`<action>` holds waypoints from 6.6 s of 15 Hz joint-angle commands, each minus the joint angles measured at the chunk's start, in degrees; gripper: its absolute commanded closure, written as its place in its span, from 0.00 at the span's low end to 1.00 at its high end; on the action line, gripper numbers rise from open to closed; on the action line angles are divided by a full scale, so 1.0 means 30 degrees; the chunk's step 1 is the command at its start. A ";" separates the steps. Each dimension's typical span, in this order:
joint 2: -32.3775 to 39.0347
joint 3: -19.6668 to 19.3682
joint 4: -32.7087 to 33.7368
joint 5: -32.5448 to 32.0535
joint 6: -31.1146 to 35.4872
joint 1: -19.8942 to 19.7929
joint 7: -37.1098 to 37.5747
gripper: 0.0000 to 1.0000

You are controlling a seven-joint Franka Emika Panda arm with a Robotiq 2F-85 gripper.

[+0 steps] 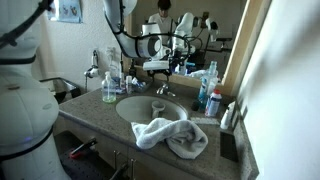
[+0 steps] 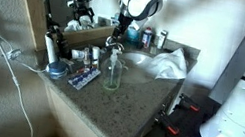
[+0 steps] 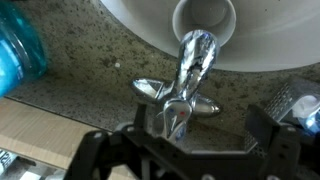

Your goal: Put the cup in the sink, then open the tap then close it, then take out the cup from the sink

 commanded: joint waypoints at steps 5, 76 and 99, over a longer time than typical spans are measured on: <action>0.2060 -0.0599 0.2224 -0.0067 -0.0623 0.0051 0.0797 0.25; 0.1050 -0.0340 0.4970 -0.0552 -0.5120 0.0978 0.0837 0.42; -0.0490 -0.0178 0.5033 -0.0232 -0.7319 0.0758 0.0765 0.00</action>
